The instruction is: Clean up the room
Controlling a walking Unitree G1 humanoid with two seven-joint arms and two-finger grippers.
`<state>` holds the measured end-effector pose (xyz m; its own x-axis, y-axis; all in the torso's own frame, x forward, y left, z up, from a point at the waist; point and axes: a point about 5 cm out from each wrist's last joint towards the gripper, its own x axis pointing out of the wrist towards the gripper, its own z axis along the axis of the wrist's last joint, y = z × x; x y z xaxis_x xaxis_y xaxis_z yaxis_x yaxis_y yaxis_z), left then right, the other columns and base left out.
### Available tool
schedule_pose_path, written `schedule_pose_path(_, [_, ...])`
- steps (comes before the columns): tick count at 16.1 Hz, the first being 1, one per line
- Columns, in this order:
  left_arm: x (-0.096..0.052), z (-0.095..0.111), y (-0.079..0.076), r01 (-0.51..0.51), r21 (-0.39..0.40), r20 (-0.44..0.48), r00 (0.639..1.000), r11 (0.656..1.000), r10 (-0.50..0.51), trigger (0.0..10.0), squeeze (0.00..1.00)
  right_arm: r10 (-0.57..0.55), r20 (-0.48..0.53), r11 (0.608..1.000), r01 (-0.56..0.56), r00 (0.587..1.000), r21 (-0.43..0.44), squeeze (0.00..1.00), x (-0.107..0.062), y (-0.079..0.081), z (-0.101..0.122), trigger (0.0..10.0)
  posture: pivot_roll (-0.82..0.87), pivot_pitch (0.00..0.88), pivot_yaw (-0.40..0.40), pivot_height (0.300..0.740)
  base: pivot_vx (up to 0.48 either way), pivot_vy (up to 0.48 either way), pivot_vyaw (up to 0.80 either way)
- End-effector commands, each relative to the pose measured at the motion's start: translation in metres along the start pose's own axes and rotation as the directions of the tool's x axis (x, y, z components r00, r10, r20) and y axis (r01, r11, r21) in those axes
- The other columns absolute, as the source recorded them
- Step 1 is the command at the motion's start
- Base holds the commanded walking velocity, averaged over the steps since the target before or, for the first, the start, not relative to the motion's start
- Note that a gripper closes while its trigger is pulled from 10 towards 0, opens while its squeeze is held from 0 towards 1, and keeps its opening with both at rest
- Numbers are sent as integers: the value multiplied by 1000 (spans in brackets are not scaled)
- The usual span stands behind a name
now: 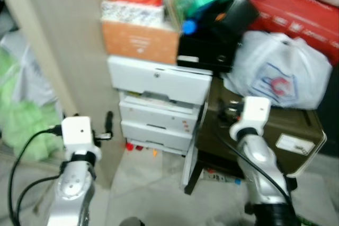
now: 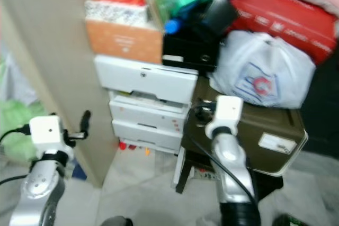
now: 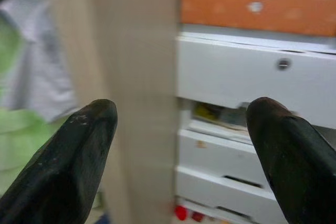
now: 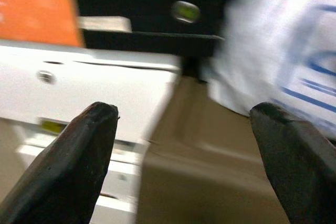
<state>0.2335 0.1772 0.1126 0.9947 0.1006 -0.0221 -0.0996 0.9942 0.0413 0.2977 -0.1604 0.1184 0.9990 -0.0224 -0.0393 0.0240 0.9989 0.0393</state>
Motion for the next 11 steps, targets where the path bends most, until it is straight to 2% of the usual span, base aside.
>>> schedule_pose_path(1, [2, 5, -5, 11, 2, 22, 1000, 1000, -11, 10000, 0, -17, 0, 1000, 17, 1000, -13, 0, 2, -6, 0, 10000, -42, 3, -22, 740, 0, 0, 781])
schedule_pose_path(4, [8, 7, -3, 2, 47, 32, 999, 999, -3, 10000, 0, -20, 4, 1000, 20, 1000, -12, 0, 3, -6, 0, 10000, -49, 3, -17, 740, 0, 0, 785])
schedule_pose_path(11, [14, 11, -10, 19, 63, 44, 999, 998, -21, 10000, 0, -13, 26, 1000, 13, 1000, 1, 0, 10, -2, 4, 10000, -53, 13, -9, 740, 0, 0, 785])
